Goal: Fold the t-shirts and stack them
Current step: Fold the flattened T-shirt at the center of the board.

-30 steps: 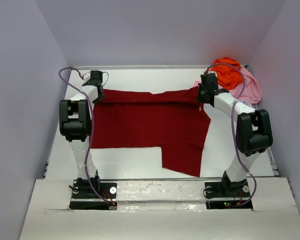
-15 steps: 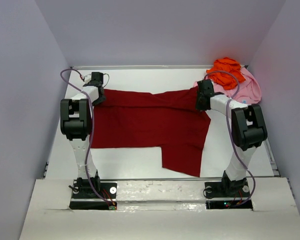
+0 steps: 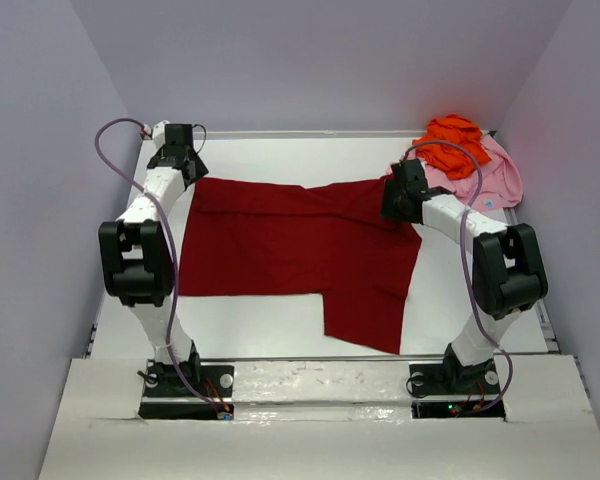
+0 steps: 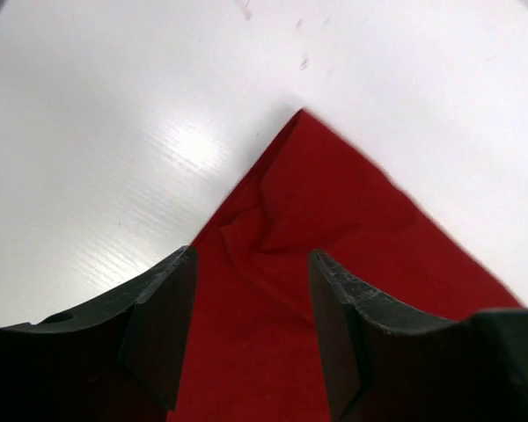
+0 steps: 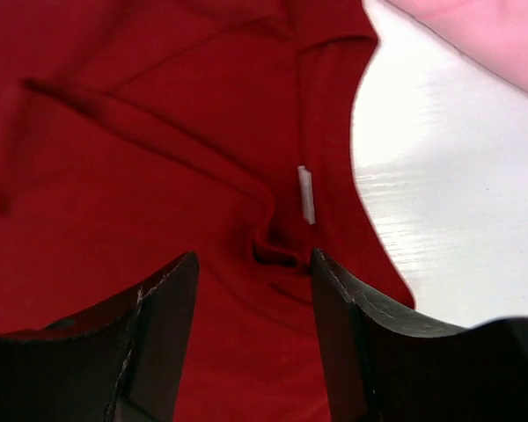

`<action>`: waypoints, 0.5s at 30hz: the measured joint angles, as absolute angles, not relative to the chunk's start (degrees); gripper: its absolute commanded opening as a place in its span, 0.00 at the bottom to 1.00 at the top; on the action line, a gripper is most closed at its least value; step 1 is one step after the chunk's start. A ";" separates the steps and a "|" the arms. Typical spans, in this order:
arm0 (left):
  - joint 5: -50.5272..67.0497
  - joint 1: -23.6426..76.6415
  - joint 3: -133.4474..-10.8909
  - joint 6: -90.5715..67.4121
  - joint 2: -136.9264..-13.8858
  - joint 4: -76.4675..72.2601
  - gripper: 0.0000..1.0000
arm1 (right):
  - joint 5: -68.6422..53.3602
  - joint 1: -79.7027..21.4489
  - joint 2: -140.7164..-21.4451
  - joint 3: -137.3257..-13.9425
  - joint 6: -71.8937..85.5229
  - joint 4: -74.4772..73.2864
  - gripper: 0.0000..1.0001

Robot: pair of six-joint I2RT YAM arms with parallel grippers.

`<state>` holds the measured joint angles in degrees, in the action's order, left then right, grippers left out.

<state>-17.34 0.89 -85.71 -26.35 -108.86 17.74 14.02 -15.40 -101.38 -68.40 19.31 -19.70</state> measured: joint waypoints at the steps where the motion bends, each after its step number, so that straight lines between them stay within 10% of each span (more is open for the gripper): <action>1: -16.49 0.89 -85.67 -26.52 -106.26 17.45 0.63 | 14.02 -15.88 -100.55 -68.42 19.33 -19.68 0.59; 15: -1.87 1.02 -68.88 -29.15 -80.82 9.78 0.68 | 13.21 -24.27 -89.21 -63.99 20.01 -19.46 0.59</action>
<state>-1.87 1.02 -68.88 -29.15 -80.82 9.78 13.21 -24.27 -89.21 -63.99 20.01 -19.46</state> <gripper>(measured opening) 0.681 0.591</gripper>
